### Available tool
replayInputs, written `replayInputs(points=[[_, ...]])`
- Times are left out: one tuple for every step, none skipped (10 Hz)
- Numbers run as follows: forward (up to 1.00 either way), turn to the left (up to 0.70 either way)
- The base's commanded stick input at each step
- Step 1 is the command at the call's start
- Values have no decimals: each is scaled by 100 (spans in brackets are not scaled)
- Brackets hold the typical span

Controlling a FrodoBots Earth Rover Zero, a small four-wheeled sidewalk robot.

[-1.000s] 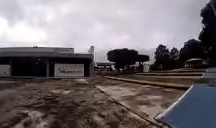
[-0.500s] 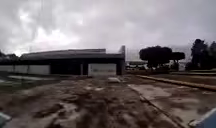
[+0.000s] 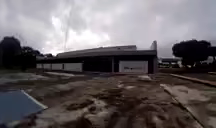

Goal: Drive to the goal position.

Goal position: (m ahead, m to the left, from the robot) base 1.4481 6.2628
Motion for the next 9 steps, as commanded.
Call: replayInputs(points=[[0, 23], [0, 3], [0, 0], [0, 0], [0, 0], [0, 0], [0, 12], [0, 40], [0, 70]])
